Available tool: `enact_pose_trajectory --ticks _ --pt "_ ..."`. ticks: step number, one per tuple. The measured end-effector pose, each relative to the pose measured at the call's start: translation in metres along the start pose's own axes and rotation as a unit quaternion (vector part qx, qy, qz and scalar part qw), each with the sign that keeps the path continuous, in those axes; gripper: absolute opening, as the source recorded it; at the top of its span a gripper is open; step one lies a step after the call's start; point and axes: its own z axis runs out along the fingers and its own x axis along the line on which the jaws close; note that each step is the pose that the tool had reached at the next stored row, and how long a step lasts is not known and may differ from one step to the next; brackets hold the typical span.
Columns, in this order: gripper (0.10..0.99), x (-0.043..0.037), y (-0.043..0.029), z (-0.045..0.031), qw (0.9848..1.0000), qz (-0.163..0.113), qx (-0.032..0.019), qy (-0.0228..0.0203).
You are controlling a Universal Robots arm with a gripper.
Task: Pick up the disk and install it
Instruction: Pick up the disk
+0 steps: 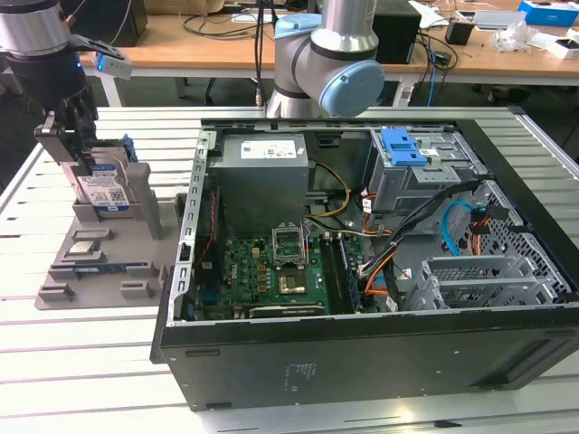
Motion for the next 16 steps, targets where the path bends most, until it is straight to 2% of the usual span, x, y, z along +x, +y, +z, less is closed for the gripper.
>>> enact_pose_trajectory --ticks 4,5,6,8,10,16 --pt "0.588 0.0000 0.0000 0.0000 1.0000 0.000 0.0000 0.0000" --pt "0.522 0.0000 0.0000 0.0000 1.0000 0.000 0.0000 0.0000" --pt "0.522 0.0000 0.0000 0.0000 1.0000 0.000 0.0000 0.0000" --pt "0.396 -0.0001 0.0000 0.0000 1.0000 0.000 0.0000 -0.0002" --pt "0.365 0.0000 0.0000 0.0000 1.0000 0.000 0.0001 0.0000" --pt "0.365 0.0000 0.0000 0.0000 1.0000 0.000 0.0000 0.0000"
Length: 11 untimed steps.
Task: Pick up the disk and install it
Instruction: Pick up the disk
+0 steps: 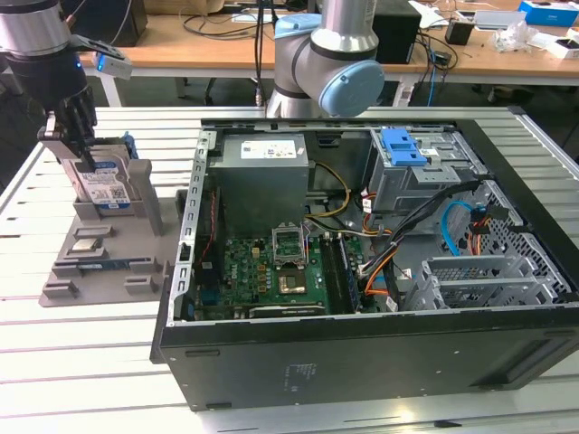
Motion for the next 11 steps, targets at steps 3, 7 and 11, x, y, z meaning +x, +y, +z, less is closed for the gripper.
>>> enact_pose_trajectory --ticks 3,7,11 --pt "0.365 0.0000 0.0000 0.0000 1.0000 0.000 0.0000 0.0000" --pt "0.365 0.0000 0.0000 -0.0025 1.0000 0.000 0.0001 0.0000" --pt "0.365 -0.0010 0.0002 -0.0115 1.0000 0.000 0.0000 -0.0001"
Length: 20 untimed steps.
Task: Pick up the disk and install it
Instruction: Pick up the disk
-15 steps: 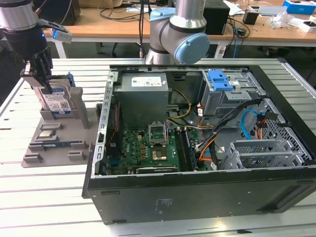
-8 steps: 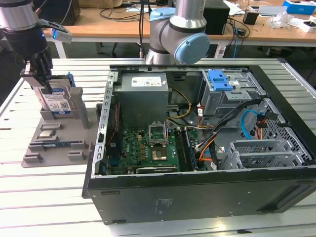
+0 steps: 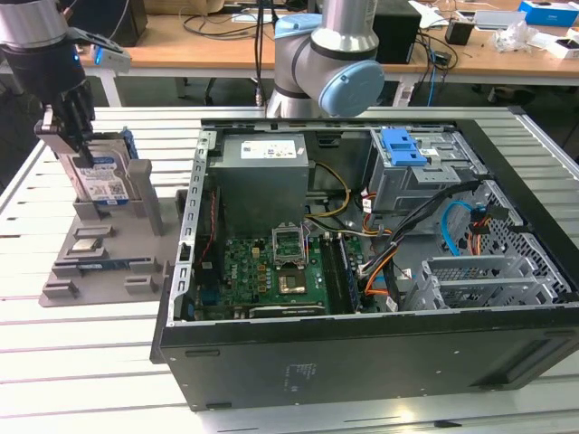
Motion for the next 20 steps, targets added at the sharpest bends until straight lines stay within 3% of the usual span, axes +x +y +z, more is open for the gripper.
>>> enact_pose_trajectory --ticks 20 --pt "0.365 -0.0091 0.0008 -0.0540 1.0000 0.000 -0.0001 0.0002"
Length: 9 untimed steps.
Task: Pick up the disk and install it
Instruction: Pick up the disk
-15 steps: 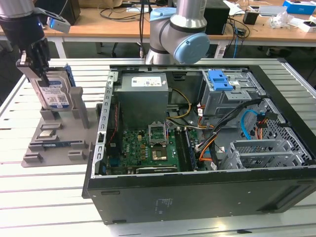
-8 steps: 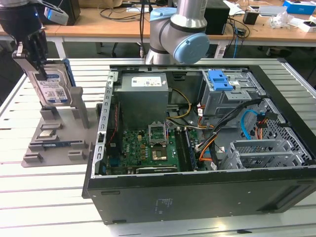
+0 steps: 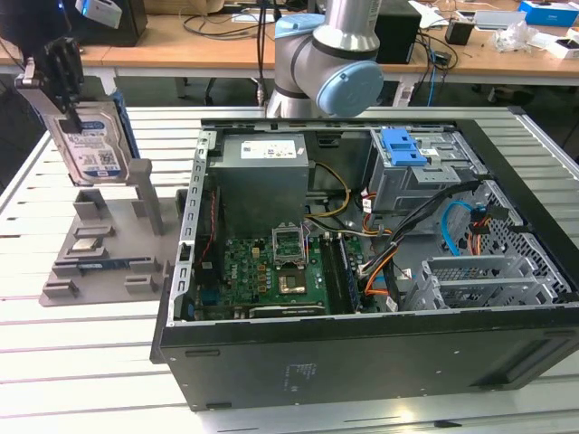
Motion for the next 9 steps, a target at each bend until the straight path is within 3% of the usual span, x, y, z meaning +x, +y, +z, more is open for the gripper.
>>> enact_pose_trajectory --ticks 9 --pt "0.365 -0.0038 0.0003 -0.0181 1.0000 0.000 0.0000 0.0000"
